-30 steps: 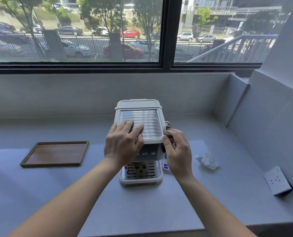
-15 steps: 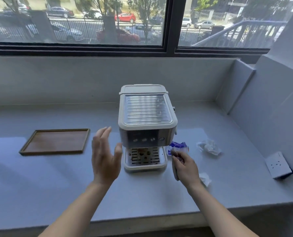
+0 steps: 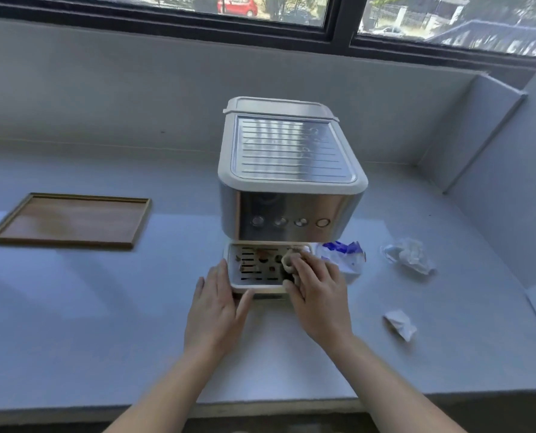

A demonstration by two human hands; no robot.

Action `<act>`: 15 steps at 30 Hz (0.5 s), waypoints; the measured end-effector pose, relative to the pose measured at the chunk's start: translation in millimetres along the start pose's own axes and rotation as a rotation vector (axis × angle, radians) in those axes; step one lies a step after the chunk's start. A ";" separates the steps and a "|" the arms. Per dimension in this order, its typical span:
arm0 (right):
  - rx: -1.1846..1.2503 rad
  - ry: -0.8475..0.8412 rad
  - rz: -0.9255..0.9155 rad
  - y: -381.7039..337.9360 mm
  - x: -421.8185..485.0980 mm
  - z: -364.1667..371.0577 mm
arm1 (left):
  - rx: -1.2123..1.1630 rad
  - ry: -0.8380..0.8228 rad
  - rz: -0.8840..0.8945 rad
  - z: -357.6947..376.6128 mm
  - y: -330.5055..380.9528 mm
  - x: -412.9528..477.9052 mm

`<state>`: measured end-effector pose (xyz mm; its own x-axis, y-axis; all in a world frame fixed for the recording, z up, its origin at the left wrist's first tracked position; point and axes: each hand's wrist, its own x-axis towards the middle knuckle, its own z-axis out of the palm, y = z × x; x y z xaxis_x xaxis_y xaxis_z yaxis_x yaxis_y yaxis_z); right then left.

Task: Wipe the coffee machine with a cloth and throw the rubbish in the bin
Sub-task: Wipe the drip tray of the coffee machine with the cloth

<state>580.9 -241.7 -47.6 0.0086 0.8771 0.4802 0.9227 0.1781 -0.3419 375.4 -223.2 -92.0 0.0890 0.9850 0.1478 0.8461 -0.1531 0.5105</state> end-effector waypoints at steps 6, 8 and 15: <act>-0.083 0.019 -0.184 15.2 -28.2 13.7 | 0.051 0.019 -0.019 10.6 -3.6 -0.5; -0.080 0.047 -0.220 22.3 -20.6 10.9 | 0.058 0.015 -0.022 10.8 -3.0 -0.5; -0.082 0.065 -0.223 5.3 -30.5 13.2 | 0.078 0.035 -0.025 8.7 -0.1 -2.5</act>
<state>580.5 -261.6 -74.8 -0.1763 0.7893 0.5882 0.9328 0.3247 -0.1562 379.7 -225.0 -99.8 0.0504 0.9849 0.1657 0.8863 -0.1206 0.4471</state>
